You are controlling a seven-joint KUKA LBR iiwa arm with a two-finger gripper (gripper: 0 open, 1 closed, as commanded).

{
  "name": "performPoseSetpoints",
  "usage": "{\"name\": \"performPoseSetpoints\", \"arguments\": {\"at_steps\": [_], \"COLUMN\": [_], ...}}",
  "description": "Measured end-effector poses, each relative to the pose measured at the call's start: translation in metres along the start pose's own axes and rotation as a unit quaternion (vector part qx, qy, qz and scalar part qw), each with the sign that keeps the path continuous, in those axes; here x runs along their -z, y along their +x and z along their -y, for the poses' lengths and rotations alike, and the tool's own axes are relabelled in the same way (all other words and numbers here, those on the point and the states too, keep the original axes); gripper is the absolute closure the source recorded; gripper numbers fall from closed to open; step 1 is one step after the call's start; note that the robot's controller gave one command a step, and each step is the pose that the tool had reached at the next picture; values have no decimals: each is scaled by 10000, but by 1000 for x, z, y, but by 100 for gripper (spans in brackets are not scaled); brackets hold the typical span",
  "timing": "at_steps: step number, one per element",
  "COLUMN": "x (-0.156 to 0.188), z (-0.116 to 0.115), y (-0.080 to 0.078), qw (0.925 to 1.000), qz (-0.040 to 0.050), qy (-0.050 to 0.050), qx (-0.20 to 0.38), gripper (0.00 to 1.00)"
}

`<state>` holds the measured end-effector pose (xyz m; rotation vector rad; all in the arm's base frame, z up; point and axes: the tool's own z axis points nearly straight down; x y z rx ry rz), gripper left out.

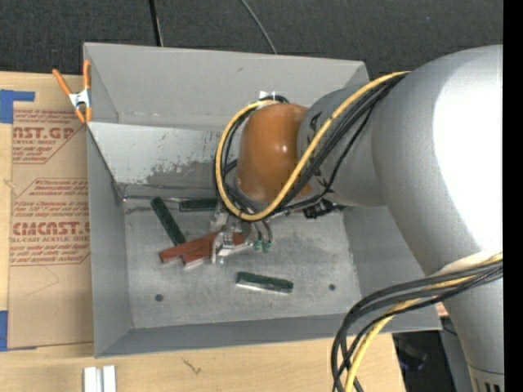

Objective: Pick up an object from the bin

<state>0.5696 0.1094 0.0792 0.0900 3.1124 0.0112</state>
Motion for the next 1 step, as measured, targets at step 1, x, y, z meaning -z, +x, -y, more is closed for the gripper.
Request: {"name": "performPoseSetpoints", "arguments": {"at_steps": [1], "x": [137], "z": [-19], "y": [7], "qw": [9999], "qz": [-123], "qy": [32], "qx": [-25], "gripper": [100]}}
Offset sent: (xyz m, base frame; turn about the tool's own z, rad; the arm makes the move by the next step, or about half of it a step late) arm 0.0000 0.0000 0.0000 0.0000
